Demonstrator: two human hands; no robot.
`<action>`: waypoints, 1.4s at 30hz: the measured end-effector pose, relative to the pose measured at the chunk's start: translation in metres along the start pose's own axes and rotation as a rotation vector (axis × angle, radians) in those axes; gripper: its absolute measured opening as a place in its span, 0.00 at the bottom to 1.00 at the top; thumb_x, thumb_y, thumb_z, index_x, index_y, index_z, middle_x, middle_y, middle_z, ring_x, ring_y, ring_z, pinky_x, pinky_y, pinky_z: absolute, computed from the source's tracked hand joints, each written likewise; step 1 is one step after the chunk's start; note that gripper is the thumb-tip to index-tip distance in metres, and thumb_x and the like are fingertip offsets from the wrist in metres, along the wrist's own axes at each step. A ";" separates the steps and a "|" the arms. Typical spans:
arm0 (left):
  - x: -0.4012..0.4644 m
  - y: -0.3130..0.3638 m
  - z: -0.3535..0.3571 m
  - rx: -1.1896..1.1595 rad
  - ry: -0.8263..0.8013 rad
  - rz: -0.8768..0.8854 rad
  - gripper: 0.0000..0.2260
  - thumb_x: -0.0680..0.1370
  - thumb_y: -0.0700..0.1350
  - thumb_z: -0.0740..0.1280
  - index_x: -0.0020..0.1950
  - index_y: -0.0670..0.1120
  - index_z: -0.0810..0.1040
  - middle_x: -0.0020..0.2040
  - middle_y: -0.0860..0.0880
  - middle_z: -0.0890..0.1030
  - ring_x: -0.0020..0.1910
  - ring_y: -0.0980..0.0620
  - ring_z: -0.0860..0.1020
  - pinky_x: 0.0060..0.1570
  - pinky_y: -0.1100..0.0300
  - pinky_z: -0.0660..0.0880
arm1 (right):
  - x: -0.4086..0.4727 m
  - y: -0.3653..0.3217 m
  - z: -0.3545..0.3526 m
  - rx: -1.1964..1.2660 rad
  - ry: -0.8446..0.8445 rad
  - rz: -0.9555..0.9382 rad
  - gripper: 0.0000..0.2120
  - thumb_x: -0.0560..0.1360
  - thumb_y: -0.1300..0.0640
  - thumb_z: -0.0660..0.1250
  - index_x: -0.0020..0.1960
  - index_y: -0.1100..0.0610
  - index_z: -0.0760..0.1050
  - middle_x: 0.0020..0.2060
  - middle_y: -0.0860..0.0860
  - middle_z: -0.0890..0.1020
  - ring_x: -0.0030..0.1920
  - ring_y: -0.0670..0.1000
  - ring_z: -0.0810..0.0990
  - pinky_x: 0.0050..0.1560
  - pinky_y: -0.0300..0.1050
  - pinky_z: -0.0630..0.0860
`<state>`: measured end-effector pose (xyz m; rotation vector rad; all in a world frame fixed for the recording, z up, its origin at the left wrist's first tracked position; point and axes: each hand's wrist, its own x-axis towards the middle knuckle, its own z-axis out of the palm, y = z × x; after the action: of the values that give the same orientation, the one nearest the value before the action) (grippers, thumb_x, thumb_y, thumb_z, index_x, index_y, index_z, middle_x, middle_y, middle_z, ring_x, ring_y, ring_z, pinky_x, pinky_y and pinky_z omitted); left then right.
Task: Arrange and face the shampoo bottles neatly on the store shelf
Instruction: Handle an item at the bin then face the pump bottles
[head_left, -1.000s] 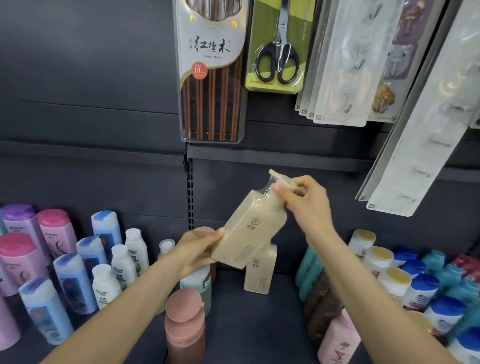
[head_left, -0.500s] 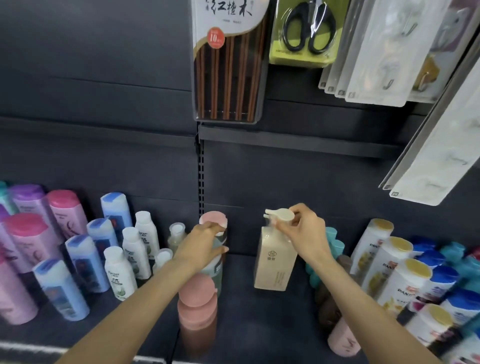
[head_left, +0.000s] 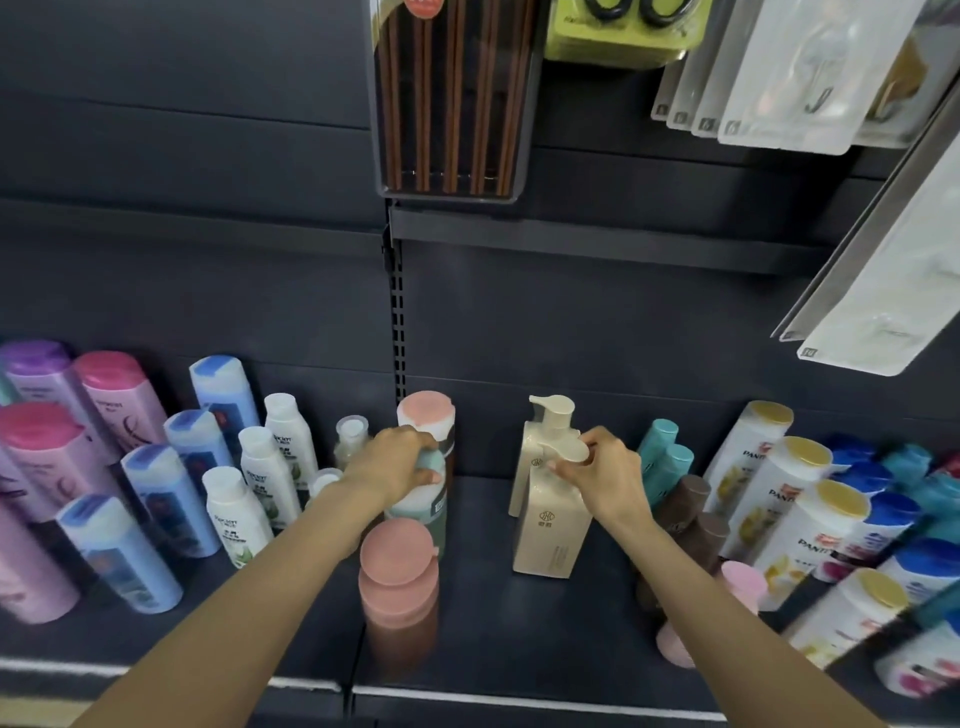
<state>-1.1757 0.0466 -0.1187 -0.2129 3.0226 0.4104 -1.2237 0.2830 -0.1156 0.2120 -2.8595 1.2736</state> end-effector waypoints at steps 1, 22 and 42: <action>0.001 0.000 -0.002 -0.008 -0.022 -0.008 0.20 0.76 0.52 0.67 0.68 0.51 0.71 0.66 0.47 0.73 0.66 0.46 0.70 0.63 0.52 0.68 | -0.001 0.002 0.002 -0.002 -0.004 0.008 0.16 0.70 0.51 0.74 0.49 0.58 0.71 0.41 0.51 0.77 0.38 0.44 0.73 0.30 0.33 0.65; -0.002 0.001 0.000 -0.095 -0.003 -0.054 0.21 0.75 0.49 0.70 0.67 0.50 0.73 0.66 0.46 0.74 0.65 0.47 0.71 0.61 0.55 0.67 | 0.039 0.002 -0.016 0.073 -0.008 0.032 0.21 0.76 0.47 0.66 0.64 0.57 0.72 0.51 0.52 0.80 0.56 0.54 0.78 0.56 0.44 0.72; -0.005 0.005 -0.003 -0.032 -0.017 -0.056 0.21 0.76 0.50 0.68 0.68 0.51 0.71 0.67 0.48 0.72 0.66 0.47 0.70 0.62 0.54 0.66 | 0.073 -0.034 -0.016 0.197 0.047 -0.127 0.13 0.67 0.57 0.76 0.50 0.58 0.80 0.44 0.50 0.83 0.47 0.48 0.81 0.50 0.43 0.78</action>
<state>-1.1717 0.0506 -0.1137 -0.2939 2.9868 0.4532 -1.2927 0.2633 -0.0752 0.3530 -2.6330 1.5115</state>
